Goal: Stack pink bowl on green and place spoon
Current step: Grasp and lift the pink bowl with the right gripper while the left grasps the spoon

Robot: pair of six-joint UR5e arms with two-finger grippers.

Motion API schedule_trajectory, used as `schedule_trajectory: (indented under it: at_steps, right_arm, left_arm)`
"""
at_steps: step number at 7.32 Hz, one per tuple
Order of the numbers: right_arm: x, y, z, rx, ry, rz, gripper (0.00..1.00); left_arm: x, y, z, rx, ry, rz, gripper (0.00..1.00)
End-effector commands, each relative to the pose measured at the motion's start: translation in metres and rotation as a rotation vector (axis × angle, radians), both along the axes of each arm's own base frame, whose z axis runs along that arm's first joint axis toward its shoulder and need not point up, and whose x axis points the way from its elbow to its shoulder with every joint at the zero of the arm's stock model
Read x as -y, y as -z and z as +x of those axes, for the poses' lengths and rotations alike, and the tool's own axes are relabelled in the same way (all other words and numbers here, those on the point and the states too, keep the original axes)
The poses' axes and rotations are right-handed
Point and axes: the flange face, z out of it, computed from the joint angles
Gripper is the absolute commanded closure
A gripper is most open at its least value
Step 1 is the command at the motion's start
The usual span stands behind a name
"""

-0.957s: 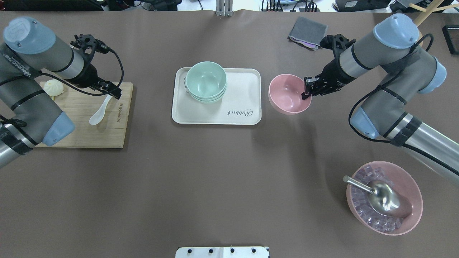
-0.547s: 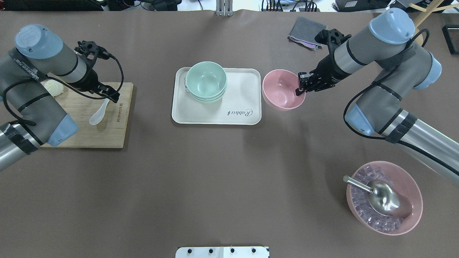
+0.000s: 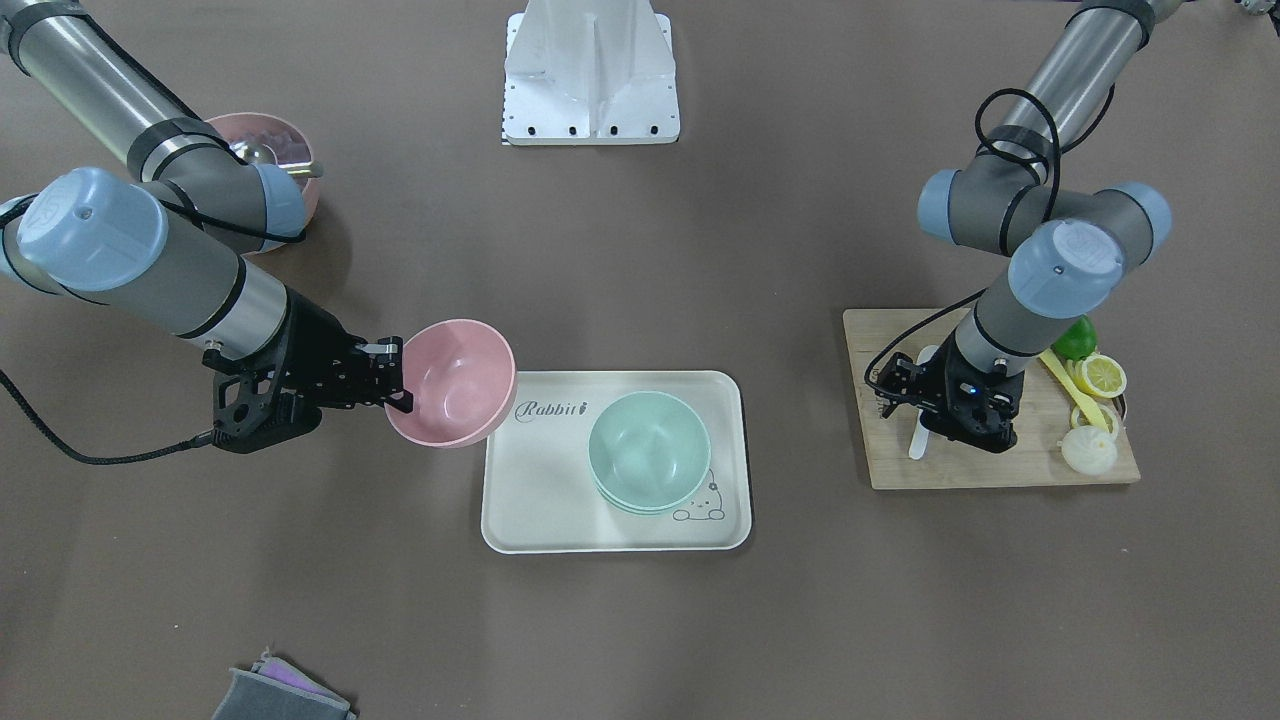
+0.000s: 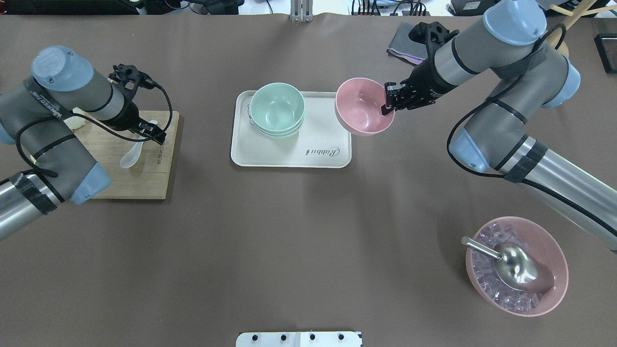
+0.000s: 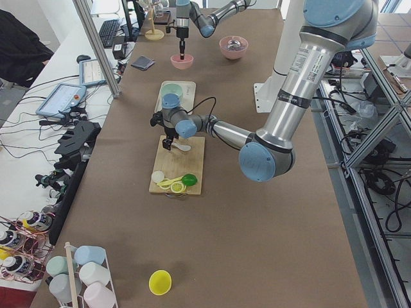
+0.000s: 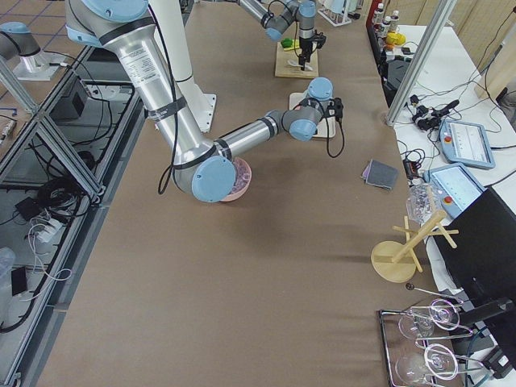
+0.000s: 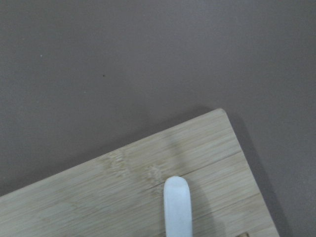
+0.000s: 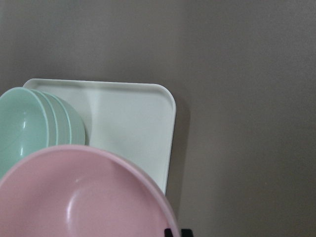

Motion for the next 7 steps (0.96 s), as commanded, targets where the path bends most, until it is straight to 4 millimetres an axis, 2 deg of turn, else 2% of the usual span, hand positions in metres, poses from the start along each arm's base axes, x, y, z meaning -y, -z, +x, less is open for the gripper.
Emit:
schedule_trajectory:
  at_steps: [1,2,3,4,6,7]
  right_arm:
    - [0.002,0.01,-0.001,0.008,-0.004,0.01,1.0]
    - [0.003,0.016,-0.002,0.015,-0.01,0.003,1.0]
    - [0.003,0.02,-0.002,0.019,-0.013,-0.002,1.0]
    - [0.003,0.021,-0.002,0.021,-0.013,0.0,1.0]
    - [0.003,0.021,-0.002,0.021,-0.013,0.0,1.0]
    - [0.003,0.022,-0.002,0.023,-0.012,0.001,1.0]
  left_arm:
    - [-0.005,0.004,0.006,-0.009,-0.012,0.011,0.79]
    - [-0.009,0.007,0.003,-0.02,-0.019,0.014,1.0]
    - [-0.008,0.017,-0.005,-0.03,-0.011,0.024,1.0]
    - [-0.004,0.016,-0.012,-0.025,0.0,0.016,1.0]
    - [0.014,0.029,-0.049,-0.062,0.004,-0.067,1.0]
    - [0.017,0.038,-0.06,-0.069,0.013,-0.074,1.0]
